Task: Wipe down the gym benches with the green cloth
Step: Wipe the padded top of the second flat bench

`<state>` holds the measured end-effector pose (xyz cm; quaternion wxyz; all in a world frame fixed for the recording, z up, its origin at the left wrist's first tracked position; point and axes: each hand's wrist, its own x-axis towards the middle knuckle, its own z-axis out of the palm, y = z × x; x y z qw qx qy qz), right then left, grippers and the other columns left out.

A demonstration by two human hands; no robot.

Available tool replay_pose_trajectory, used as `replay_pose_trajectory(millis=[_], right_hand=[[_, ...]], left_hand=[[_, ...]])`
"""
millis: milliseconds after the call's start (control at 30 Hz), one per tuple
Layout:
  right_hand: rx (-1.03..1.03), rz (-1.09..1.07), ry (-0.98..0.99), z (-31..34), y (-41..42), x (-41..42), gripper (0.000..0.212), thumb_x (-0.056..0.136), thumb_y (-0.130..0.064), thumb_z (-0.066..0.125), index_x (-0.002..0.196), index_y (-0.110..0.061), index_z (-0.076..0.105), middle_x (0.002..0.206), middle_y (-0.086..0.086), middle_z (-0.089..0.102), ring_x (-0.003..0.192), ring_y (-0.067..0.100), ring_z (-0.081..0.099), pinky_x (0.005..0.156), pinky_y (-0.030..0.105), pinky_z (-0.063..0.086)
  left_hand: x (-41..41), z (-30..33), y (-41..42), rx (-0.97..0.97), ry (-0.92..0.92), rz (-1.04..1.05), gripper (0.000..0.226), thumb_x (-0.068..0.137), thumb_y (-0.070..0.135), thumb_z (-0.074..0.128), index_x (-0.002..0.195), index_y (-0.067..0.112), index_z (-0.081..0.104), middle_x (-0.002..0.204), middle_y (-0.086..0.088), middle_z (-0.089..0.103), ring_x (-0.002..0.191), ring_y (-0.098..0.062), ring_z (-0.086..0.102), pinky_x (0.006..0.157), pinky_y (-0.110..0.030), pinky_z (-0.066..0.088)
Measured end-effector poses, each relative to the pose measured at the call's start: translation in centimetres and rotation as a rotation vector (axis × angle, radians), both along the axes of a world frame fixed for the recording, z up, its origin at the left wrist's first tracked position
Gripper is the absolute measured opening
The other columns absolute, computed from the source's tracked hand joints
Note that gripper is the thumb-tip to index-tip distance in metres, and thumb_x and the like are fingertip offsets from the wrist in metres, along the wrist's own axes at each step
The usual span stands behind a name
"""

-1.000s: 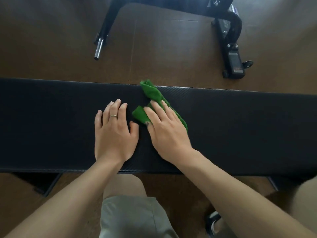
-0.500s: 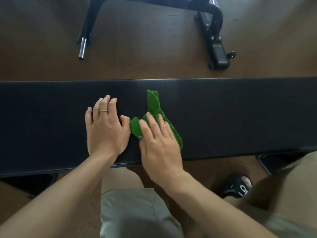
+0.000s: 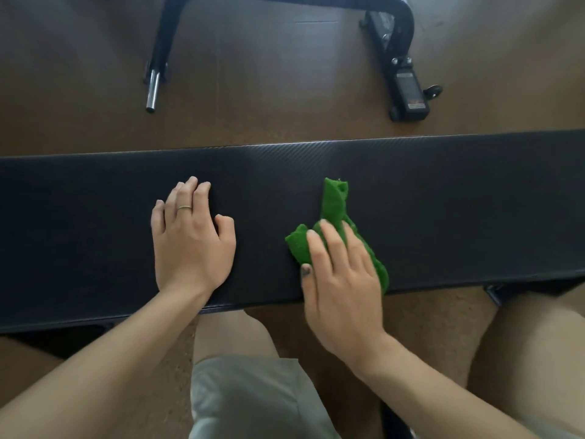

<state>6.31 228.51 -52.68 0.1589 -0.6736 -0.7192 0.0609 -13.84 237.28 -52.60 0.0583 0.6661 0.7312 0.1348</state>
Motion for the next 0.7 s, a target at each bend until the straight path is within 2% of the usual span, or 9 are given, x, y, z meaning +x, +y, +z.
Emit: replay_pose_trajectory(millis=[167,300,367,467,500,567,700], right_hand=[[-0.064,0.198,-0.015,0.1,1.9,-3.2,0.05,0.108,-0.034,0.035,0.152,-0.011,0.046,0.161,0.011,0.042,0.153,0.036,0.031,0.127,0.046,0.024],[-0.074,0.337,-0.041,0.6,2.5,0.7,0.048,0.107,-0.034,0.037,0.148,-0.014,0.05,0.16,0.008,0.045,0.151,0.03,0.037,0.126,0.042,0.028],[-0.082,0.342,-0.047,0.6,2.6,3.9,0.048,0.107,-0.035,0.035,0.148,-0.015,0.05,0.16,0.006,0.045,0.151,0.027,0.037,0.124,0.043,0.032],[-0.125,0.369,-0.076,0.8,2.1,7.0,0.051,0.108,-0.039,0.03,0.155,-0.021,0.042,0.166,0.001,0.035,0.156,0.025,0.026,0.127,0.039,0.017],[-0.153,0.437,-0.089,0.9,2.2,7.3,0.052,0.109,-0.041,0.028,0.158,-0.024,0.036,0.168,-0.001,0.029,0.158,0.024,0.019,0.128,0.038,0.012],[-0.192,0.614,-0.114,1.0,3.0,7.2,0.055,0.109,-0.043,0.023,0.161,-0.025,0.028,0.171,-0.002,0.02,0.16,0.022,0.008,0.129,0.039,0.01],[-0.142,0.839,-0.164,1.1,5.5,5.4,0.056,0.109,-0.041,0.025,0.16,-0.019,0.034,0.17,0.004,0.025,0.159,0.025,0.015,0.128,0.04,0.014]], left_hand=[[-0.1,-0.2,0.0,0.014,-0.006,0.02,0.051,0.101,0.027,0.046,0.15,0.015,0.044,0.162,-0.006,0.039,0.153,-0.023,0.029,0.129,-0.046,0.015],[-0.2,0.1,-0.4,0.013,-0.018,0.03,0.052,0.102,0.028,0.044,0.153,0.016,0.044,0.163,-0.004,0.038,0.154,-0.021,0.028,0.129,-0.043,0.015],[0.0,0.3,-0.5,0.01,-0.03,0.04,0.052,0.102,0.027,0.044,0.153,0.017,0.044,0.163,-0.003,0.038,0.154,-0.02,0.028,0.129,-0.043,0.015],[0.4,0.5,-0.4,0.005,-0.03,0.072,0.052,0.101,0.029,0.044,0.153,0.02,0.044,0.163,0.001,0.037,0.153,-0.017,0.028,0.13,-0.041,0.015],[0.5,0.6,-0.4,0.003,-0.031,0.089,0.052,0.101,0.03,0.044,0.152,0.022,0.045,0.163,0.002,0.037,0.153,-0.016,0.028,0.13,-0.04,0.015],[0.7,0.8,-0.4,0.005,-0.04,0.107,0.051,0.1,0.029,0.046,0.151,0.024,0.046,0.163,0.004,0.038,0.152,-0.016,0.029,0.129,-0.038,0.016],[0.8,0.8,-0.3,0.019,-0.064,0.132,0.049,0.1,0.025,0.048,0.149,0.026,0.05,0.161,0.006,0.042,0.151,-0.015,0.032,0.128,-0.038,0.018]])
